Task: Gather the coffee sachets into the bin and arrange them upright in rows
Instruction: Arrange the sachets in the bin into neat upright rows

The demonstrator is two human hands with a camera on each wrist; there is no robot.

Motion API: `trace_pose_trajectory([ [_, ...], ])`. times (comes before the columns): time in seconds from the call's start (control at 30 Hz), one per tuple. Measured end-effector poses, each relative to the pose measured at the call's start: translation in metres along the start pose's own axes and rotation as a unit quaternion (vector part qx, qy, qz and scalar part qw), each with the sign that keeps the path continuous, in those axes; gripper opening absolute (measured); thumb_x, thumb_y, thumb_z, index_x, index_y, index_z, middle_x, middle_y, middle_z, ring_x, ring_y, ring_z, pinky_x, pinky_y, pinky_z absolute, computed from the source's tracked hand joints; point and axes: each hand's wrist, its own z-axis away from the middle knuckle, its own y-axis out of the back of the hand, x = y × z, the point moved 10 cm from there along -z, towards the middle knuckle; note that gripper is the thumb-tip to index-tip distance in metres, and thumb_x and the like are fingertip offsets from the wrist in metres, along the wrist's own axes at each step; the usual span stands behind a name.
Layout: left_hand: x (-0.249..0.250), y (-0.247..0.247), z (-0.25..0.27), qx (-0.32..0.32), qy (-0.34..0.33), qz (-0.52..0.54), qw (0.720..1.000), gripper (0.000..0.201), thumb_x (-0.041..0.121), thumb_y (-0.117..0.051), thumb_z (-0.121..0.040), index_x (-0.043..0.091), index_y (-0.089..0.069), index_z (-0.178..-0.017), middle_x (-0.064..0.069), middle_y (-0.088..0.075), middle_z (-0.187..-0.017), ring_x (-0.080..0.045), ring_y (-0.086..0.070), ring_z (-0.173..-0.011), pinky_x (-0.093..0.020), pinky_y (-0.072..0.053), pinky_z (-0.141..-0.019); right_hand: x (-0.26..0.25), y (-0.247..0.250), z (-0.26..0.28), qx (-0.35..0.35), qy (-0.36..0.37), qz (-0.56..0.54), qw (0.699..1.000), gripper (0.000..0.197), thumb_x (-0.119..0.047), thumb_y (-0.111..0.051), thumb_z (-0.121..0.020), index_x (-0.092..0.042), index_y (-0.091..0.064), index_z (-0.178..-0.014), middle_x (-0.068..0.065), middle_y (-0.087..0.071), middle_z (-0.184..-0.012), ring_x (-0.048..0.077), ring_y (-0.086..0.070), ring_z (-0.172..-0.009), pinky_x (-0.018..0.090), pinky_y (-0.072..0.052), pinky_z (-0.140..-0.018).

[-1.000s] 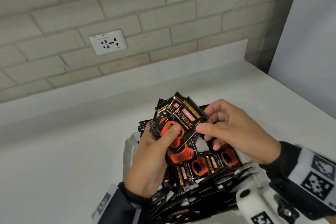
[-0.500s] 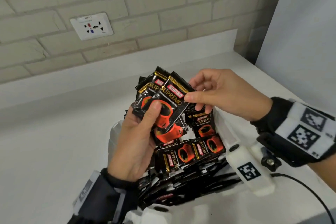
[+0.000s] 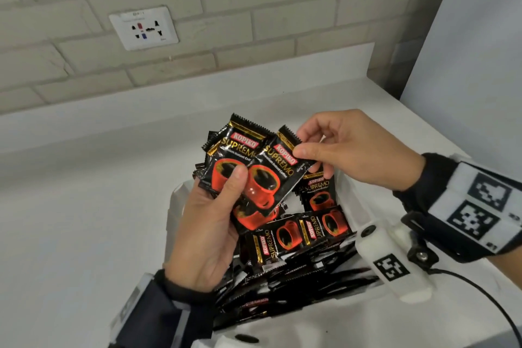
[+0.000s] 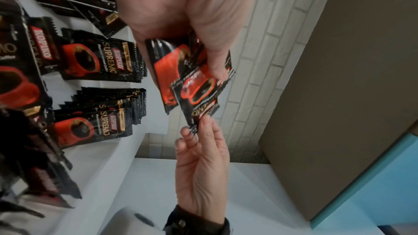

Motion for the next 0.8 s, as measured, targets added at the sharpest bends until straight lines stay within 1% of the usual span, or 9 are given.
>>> trace_pose_trajectory([
  [0.1,0.001,0.009,-0.001,0.033,0.004,0.034,0.999,0.027,0.022,-0.058,-0.074,0.014,-0.065,-0.098,-0.007,-0.074,-0.094,-0.018,-0.071,-0.078,-0.031,-0.059,-0.064,0.007,0.008,0.000,0.012,-0.007,0.001,1.000,0.011,-0.009,-0.060,-0.086,-0.018,-0.058,-0.081,-0.001,-0.057,-0.073,0.003,-0.058,-0.047,0.018,-0.049,-0.044],
  [0.27,0.022,0.038,0.001,0.097,-0.040,0.071,0.992,0.027,0.022,-0.056,-0.073,0.015,-0.060,-0.099,0.002,-0.072,-0.077,-0.008,-0.066,-0.058,-0.023,-0.054,-0.048,0.014,0.032,-0.006,0.042,-0.026,-0.033,0.998,0.011,-0.004,-0.058,-0.085,-0.013,-0.057,-0.079,0.005,-0.059,-0.078,0.009,-0.060,-0.051,0.020,-0.051,-0.045],
  [0.37,0.038,0.058,0.004,0.120,-0.071,0.088,0.986,0.028,0.024,-0.057,-0.074,0.020,-0.062,-0.101,0.001,-0.071,-0.096,-0.008,-0.068,-0.073,-0.025,-0.056,-0.055,0.010,0.036,-0.013,0.033,-0.023,0.035,0.999,0.014,-0.001,-0.064,-0.082,-0.014,-0.059,-0.078,0.003,-0.059,-0.076,0.017,-0.062,-0.056,0.023,-0.054,-0.052],
  [0.43,0.045,0.066,0.006,0.127,-0.084,0.090,0.984,0.030,0.026,-0.057,-0.074,0.021,-0.062,-0.103,0.001,-0.070,-0.102,-0.008,-0.068,-0.078,-0.026,-0.057,-0.060,0.005,0.028,-0.019,0.008,-0.015,0.114,0.993,0.018,-0.003,-0.067,-0.080,-0.019,-0.059,-0.077,-0.001,-0.061,-0.078,0.013,-0.064,-0.056,0.020,-0.054,-0.055],
  [0.5,0.051,0.069,0.009,0.134,-0.098,0.093,0.982,0.031,0.027,-0.057,-0.075,0.021,-0.062,-0.105,0.004,-0.072,-0.094,-0.006,-0.068,-0.075,-0.023,-0.055,-0.058,-0.003,0.010,-0.025,-0.027,0.006,0.222,0.975,0.019,-0.009,-0.068,-0.080,-0.024,-0.057,-0.073,-0.007,-0.062,-0.076,0.003,-0.061,-0.053,0.013,-0.049,-0.059],
  [0.57,0.055,0.069,0.011,0.135,-0.108,0.090,0.981,0.035,0.027,-0.056,-0.075,0.020,-0.061,-0.109,0.005,-0.073,-0.092,-0.006,-0.069,-0.076,-0.023,-0.055,-0.057,-0.012,-0.015,-0.031,-0.065,0.042,0.350,0.934,0.017,-0.012,-0.066,-0.081,-0.025,-0.056,-0.073,-0.016,-0.055,-0.070,0.002,-0.055,-0.059,0.007,-0.039,-0.059],
  [0.63,0.057,0.067,0.013,0.131,-0.110,0.078,0.982,0.044,0.029,-0.056,-0.076,0.018,-0.058,-0.118,0.002,-0.072,-0.102,-0.009,-0.070,-0.084,-0.026,-0.057,-0.063,-0.016,-0.039,-0.037,-0.093,0.069,0.428,0.896,0.011,-0.013,-0.060,-0.083,-0.023,-0.061,-0.081,-0.017,-0.051,-0.069,0.005,-0.050,-0.071,0.016,-0.035,-0.062],
  [0.7,0.058,0.066,0.015,0.126,-0.108,0.072,0.984,0.050,0.029,-0.055,-0.076,0.015,-0.055,-0.125,-0.001,-0.070,-0.110,-0.012,-0.069,-0.090,-0.030,-0.058,-0.069,-0.013,-0.058,-0.043,-0.112,0.075,0.468,0.874,0.012,-0.012,-0.055,-0.088,-0.020,-0.062,-0.088,-0.011,-0.055,-0.078,0.008,-0.051,-0.078,0.021,-0.035,-0.068],
  [0.8,0.057,0.067,0.016,0.122,-0.105,0.068,0.985,0.047,0.028,-0.056,-0.076,0.016,-0.057,-0.122,-0.003,-0.070,-0.111,-0.013,-0.069,-0.090,-0.032,-0.059,-0.072,-0.001,-0.080,-0.050,-0.144,0.070,0.490,0.857,0.015,-0.006,-0.050,-0.089,-0.008,-0.064,-0.094,0.002,-0.065,-0.094,0.016,-0.059,-0.081,0.025,-0.047,-0.070],
])
